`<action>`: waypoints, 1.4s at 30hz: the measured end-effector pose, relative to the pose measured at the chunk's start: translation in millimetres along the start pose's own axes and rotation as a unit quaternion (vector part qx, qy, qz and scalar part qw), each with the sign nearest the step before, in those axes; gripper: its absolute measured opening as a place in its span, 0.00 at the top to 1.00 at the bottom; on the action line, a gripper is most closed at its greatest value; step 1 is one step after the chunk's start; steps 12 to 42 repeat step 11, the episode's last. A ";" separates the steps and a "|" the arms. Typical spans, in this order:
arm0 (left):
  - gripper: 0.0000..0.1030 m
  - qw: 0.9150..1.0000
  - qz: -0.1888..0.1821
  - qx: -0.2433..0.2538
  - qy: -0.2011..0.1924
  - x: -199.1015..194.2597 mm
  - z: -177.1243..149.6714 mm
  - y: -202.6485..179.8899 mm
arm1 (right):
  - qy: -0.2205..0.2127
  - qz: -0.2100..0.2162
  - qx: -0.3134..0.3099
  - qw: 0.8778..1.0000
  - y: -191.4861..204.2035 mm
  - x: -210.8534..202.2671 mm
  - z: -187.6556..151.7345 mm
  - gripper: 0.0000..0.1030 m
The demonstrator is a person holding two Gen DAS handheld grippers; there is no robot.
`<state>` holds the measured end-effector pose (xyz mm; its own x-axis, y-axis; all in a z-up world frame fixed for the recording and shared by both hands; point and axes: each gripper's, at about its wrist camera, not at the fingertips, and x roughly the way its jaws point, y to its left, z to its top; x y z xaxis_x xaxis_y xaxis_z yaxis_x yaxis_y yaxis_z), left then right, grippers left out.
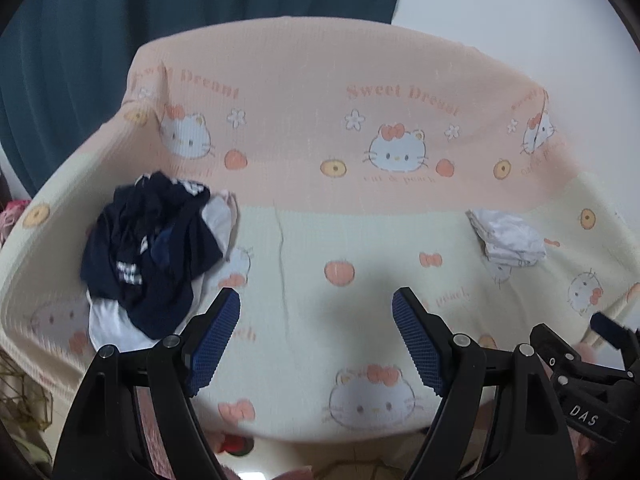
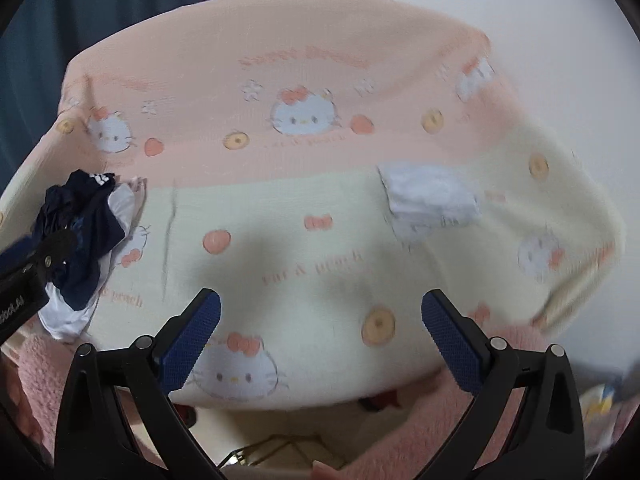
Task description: Fold clothes
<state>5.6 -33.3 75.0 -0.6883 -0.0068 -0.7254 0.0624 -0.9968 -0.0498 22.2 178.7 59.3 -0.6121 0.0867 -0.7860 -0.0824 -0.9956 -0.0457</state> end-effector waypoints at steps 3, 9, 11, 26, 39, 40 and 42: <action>0.21 1.000 0.006 0.007 0.005 -4.9 -13.7 -2.5 | 0.022 0.007 0.012 1.000 -6.0 -1.7 -14.8 0.01; 0.21 1.000 -0.010 0.007 0.018 -1.8 -22.2 -2.6 | 0.017 -0.003 -0.028 0.999 8.9 -5.4 -28.2 0.01; 0.21 1.000 -0.010 0.009 0.017 -1.0 -22.0 -2.9 | 0.023 0.002 -0.029 0.999 11.2 -2.7 -28.5 0.01; 0.21 1.000 -0.010 0.009 0.017 -1.0 -22.0 -2.9 | 0.023 0.002 -0.029 0.999 11.2 -2.7 -28.5 0.01; 0.21 1.000 -0.010 0.009 0.017 -1.0 -22.0 -2.9 | 0.023 0.002 -0.029 0.999 11.2 -2.7 -28.5 0.01; 0.21 1.000 -0.010 0.009 0.017 -1.0 -22.0 -2.9 | 0.023 0.002 -0.029 0.999 11.2 -2.7 -28.5 0.01; 0.21 1.000 -0.010 0.009 0.017 -1.0 -22.0 -2.9 | 0.023 0.002 -0.029 0.999 11.2 -2.7 -28.5 0.01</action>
